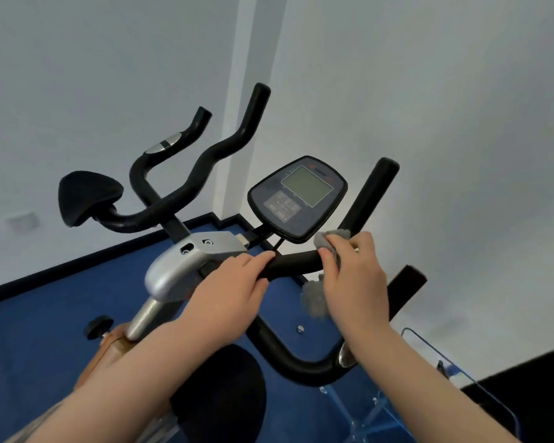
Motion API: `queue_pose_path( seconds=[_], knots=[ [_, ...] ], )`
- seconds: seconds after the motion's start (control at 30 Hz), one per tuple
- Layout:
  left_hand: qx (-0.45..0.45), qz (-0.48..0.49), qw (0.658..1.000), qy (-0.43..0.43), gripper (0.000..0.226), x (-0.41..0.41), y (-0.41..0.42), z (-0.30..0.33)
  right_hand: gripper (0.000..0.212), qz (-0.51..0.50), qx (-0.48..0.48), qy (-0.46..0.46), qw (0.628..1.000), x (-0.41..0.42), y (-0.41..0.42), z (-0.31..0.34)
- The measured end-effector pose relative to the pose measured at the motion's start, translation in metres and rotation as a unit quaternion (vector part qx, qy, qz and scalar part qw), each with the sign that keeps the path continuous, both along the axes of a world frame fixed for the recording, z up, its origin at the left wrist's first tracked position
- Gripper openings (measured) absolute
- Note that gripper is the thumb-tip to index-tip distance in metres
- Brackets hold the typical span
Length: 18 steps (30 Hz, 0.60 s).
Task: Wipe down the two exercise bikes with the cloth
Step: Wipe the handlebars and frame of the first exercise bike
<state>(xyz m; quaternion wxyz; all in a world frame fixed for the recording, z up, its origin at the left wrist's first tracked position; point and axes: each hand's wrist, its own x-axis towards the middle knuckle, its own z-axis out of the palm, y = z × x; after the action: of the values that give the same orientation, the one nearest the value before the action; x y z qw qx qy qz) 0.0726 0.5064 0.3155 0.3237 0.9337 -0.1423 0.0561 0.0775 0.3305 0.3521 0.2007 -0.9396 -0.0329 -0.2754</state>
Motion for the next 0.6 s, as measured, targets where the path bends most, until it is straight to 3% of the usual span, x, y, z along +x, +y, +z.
queue_pose_path(
  seconds=[0.17, 0.33, 0.47, 0.6],
  knots=[
    [-0.007, 0.044, 0.999, -0.024, 0.046, -0.032, 0.014, -0.003, 0.020, 0.086, 0.000, 0.027, 0.996, 0.006, -0.015, 0.012],
    [-0.012, 0.120, 0.992, -0.041, 0.038, -0.055, 0.016, -0.012, 0.021, 0.007, 0.011, 0.005, 1.000, 0.004, -0.004, 0.004],
    [-0.018, 0.150, 0.987, -0.050, 0.033, -0.060, 0.017, -0.015, 0.023, 0.128, 0.008, 0.054, 0.990, -0.026, 0.047, -0.022],
    [-0.030, 0.187, 0.981, -0.052, 0.032, -0.067, 0.017, -0.022, 0.021, 0.176, 0.005, 0.118, 0.977, 0.000, 0.028, 0.006]
  ],
)
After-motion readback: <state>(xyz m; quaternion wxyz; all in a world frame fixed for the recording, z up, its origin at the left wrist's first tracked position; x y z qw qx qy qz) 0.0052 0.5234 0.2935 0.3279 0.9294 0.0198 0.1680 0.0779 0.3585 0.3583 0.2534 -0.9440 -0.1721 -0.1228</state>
